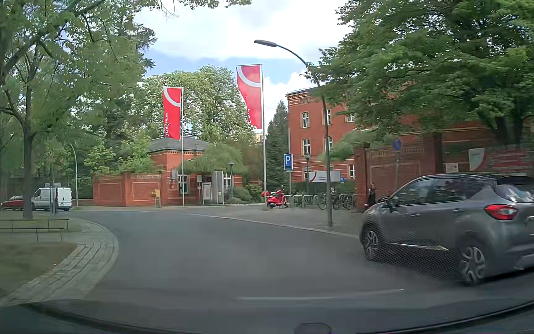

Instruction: Follow the waypoints while adhering to traffic rules and regulations

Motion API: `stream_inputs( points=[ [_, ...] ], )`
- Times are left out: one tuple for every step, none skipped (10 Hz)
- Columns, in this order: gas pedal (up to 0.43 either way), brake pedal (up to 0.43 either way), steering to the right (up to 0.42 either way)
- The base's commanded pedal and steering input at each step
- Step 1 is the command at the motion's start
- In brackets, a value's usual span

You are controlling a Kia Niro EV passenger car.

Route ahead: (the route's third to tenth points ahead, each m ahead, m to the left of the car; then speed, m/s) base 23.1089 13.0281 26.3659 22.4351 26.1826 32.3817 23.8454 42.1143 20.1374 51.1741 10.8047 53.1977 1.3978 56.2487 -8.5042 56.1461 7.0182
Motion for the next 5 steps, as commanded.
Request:
stream_inputs(
  points=[
    [0.390,0.018,-0.151],
    [0.390,0.018,-0.154],
    [0.390,0.018,-0.168],
    [0.390,0.018,-0.178],
    [0.390,0.018,-0.185]
  ],
)
